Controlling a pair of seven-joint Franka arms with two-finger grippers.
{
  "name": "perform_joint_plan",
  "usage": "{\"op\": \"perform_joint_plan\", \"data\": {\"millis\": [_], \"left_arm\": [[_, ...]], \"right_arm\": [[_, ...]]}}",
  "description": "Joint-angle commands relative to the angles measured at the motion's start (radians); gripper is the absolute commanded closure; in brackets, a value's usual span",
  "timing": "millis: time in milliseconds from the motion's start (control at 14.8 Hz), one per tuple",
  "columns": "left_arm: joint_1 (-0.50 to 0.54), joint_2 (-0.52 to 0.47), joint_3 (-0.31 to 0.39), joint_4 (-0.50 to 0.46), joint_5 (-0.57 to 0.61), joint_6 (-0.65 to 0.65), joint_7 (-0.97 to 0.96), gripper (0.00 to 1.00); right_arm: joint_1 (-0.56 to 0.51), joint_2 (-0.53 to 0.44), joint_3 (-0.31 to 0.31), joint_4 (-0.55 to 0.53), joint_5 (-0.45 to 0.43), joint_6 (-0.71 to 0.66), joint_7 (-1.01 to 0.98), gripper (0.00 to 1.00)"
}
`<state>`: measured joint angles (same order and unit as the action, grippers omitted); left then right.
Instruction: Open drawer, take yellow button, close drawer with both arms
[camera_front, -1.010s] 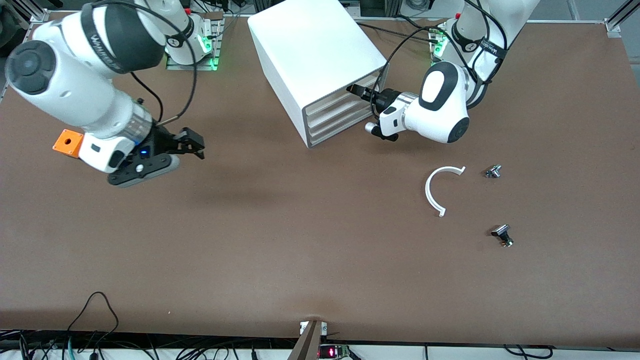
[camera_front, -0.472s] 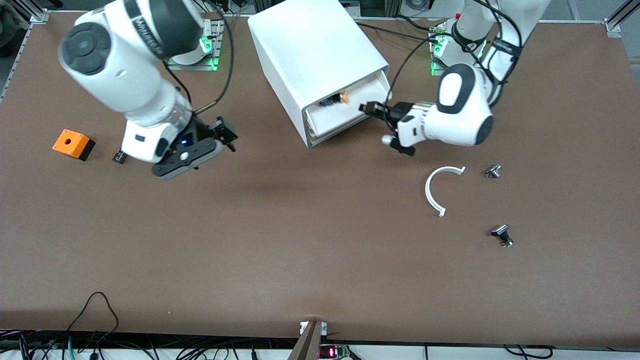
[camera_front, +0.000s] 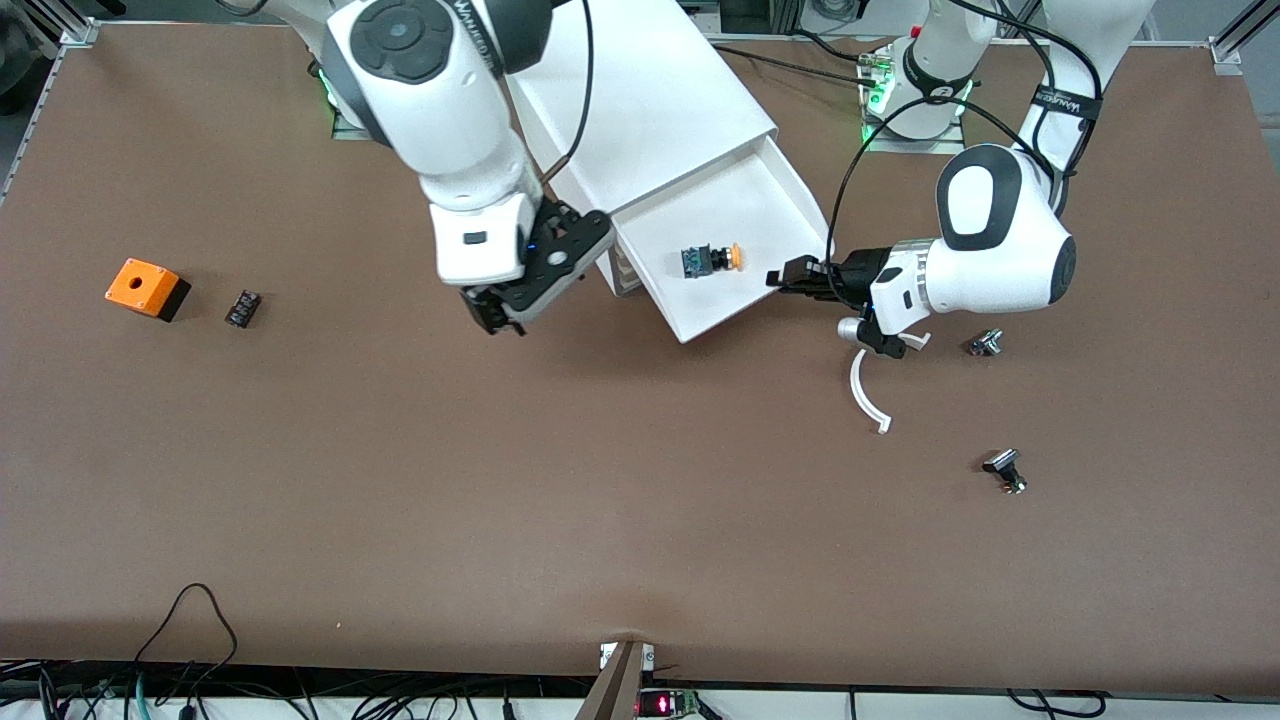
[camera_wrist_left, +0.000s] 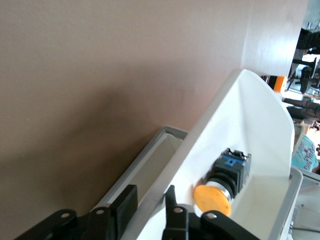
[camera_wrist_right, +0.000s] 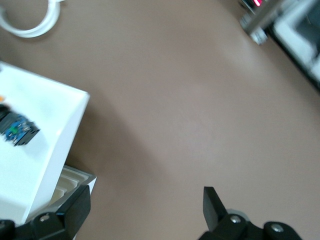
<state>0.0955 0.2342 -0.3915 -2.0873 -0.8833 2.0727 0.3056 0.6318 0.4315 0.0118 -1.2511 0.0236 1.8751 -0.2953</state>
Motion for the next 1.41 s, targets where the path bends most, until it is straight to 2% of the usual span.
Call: {"op": "perform_joint_plan", "data": {"millis": [0, 135, 269, 472, 674, 741, 808, 1078, 1347], "left_arm": [[0.006, 0.016, 0.0, 0.024, 0.009, 0.056, -0.017, 0.0], [0.007, 0.013, 0.0, 0.024, 0.009, 0.102, -0.016, 0.0], [0.03, -0.015, 0.003, 0.033, 0.023, 0.106, -0.017, 0.0], [0.108, -0.068, 0.061, 0.062, 0.023, 0.104, -0.019, 0.0], [0.148, -0.104, 0.101, 0.067, 0.026, 0.096, -0.013, 0.0], [0.15, -0.117, 0.13, 0.082, 0.062, 0.074, 0.001, 0.0], [0.151, -0.133, 0.161, 0.108, 0.158, 0.028, 0.004, 0.0], [0.151, -0.156, 0.172, 0.274, 0.534, -0.12, 0.0, 0.0], [0.147, -0.18, 0.187, 0.378, 0.755, -0.282, -0.02, 0.0]], "right_arm": [[0.048, 0.091, 0.0, 0.133, 0.006, -0.024, -0.158, 0.0], [0.086, 0.111, 0.033, 0.136, -0.01, -0.03, -0.211, 0.0], [0.126, 0.122, 0.034, 0.137, -0.037, -0.051, -0.253, 0.0], [0.161, 0.174, 0.057, 0.139, -0.04, -0.042, -0.405, 0.0], [0.209, 0.2, 0.065, 0.14, -0.039, -0.024, -0.409, 0.0], [0.213, 0.216, 0.065, 0.148, -0.039, -0.01, -0.407, 0.0], [0.215, 0.233, 0.066, 0.16, -0.037, -0.005, -0.407, 0.0], [0.235, 0.257, 0.062, 0.171, -0.041, -0.02, -0.421, 0.0], [0.235, 0.282, 0.062, 0.168, -0.042, -0.031, -0.423, 0.0]]}}
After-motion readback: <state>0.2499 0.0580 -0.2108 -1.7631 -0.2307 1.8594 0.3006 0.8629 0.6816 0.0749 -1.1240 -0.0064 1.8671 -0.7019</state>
